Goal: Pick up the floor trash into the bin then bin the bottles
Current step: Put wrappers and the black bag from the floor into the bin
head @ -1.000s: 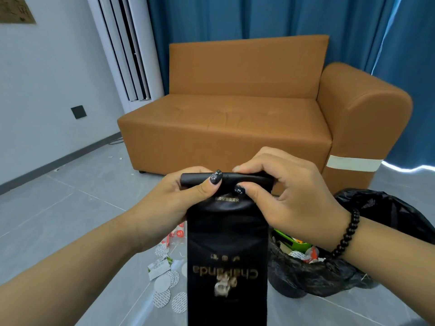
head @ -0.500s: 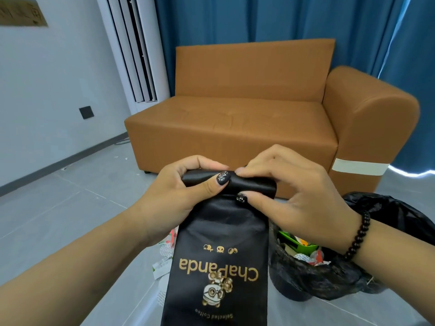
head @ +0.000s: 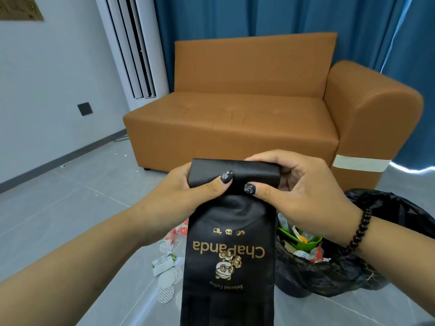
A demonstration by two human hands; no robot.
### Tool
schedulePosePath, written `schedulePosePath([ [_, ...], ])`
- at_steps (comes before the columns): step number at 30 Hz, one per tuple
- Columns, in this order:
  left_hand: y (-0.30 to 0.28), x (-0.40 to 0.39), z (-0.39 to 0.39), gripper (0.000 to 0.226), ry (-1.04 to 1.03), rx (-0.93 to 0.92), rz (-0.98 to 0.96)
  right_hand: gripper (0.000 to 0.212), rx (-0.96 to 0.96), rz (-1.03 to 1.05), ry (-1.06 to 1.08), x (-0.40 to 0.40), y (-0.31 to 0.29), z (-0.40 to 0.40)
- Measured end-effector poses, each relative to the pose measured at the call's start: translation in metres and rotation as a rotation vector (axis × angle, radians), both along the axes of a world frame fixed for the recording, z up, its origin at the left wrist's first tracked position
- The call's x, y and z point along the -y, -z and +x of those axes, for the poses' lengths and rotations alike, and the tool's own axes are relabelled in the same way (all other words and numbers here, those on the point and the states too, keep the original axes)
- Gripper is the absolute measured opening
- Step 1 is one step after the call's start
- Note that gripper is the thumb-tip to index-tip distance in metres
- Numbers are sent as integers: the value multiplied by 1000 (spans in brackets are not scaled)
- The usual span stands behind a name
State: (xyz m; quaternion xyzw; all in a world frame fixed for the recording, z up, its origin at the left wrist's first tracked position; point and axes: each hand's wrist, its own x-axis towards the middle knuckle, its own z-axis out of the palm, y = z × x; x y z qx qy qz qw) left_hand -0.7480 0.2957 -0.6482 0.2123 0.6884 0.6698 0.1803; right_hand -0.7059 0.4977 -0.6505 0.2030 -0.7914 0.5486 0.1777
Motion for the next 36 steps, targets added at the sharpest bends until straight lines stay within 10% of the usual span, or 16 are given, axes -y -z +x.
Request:
schedulePosePath([
  [8, -8, 2, 1, 52, 132, 121, -120, 26, -291, 305, 105, -1, 5, -2],
  [17, -5, 4, 1, 20, 31, 51, -21, 19, -365, 345, 60, -7, 8, -10],
  [27, -4, 12, -6, 41, 9, -170, -52, 34, 359, -135, -143, -7, 6, -6],
  [36, 3, 5, -5, 43, 12, -64, -119, 31, 19, -45, 30, -4, 7, -9],
])
